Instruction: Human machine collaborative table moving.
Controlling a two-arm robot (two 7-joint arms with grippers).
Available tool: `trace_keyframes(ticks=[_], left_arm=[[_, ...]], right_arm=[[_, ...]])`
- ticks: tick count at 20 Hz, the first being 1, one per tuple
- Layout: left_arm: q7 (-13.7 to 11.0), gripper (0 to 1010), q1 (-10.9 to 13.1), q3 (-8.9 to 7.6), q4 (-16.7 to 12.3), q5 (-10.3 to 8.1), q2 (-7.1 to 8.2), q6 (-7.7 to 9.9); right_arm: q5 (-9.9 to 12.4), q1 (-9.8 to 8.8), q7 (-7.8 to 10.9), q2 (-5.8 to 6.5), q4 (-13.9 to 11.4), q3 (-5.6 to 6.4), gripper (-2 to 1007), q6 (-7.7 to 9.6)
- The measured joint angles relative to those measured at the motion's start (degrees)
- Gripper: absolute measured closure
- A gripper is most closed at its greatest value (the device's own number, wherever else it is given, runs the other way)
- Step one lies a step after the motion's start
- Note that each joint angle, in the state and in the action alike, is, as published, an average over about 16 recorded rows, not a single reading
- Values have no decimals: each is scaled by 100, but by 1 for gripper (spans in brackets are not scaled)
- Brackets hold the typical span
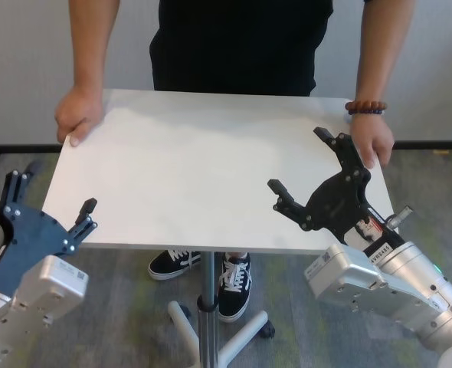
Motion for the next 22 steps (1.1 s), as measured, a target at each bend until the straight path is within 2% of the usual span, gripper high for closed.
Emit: trace_keyframes(ticks=[22], left_arm=[[-25, 10, 15, -14, -35, -65, 19, 11]], right_arm=[[91, 17, 17, -6, 22, 5, 0, -84]])
